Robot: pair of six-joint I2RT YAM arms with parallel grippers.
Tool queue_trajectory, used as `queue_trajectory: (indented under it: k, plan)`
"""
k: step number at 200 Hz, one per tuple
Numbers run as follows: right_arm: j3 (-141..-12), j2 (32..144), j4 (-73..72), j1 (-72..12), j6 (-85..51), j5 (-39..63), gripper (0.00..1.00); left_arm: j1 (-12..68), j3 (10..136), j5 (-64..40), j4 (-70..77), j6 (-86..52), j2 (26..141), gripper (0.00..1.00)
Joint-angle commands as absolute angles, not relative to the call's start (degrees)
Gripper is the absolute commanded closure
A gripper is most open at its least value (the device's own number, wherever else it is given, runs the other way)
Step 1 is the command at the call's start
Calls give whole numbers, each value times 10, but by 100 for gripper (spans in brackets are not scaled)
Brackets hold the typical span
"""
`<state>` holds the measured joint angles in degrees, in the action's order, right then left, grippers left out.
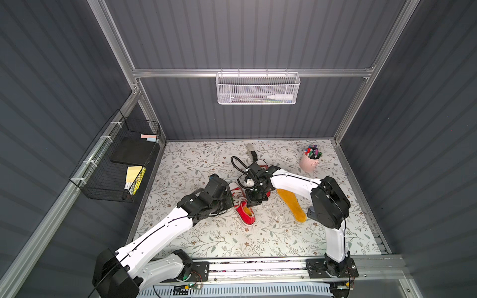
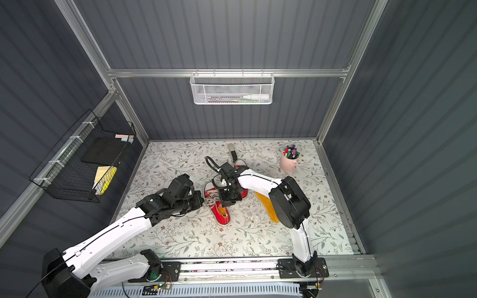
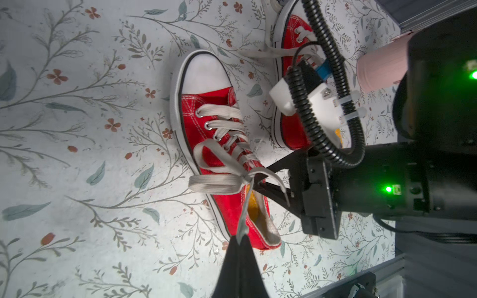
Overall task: Remove the insole from the shoe
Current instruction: Untie the shoelace on the shoe.
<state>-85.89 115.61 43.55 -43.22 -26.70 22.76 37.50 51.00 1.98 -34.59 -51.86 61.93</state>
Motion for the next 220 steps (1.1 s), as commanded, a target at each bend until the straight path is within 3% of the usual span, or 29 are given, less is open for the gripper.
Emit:
queue_trajectory:
  k: [1,51,130,151,192,220]
  plan:
    - [-850,1153,469,-415,-254,159,98,363,554,75,-391,-496,587,100]
    - [-846,1145,477,-406,-246,155,98,360,782,181,-505,-436,609,100]
    - [-849,1140,480,-403,-249,162,99,359,811,312,-554,-477,595,100]
    - [-847,1135,462,-403,-248,207,87,359,757,256,-512,-491,610,100]
    - [-844,1087,430,-403,-230,275,54,359,599,143,-378,-537,655,100]
    - [-802,1021,418,-403,-175,298,47,351,575,134,-363,-537,693,100]
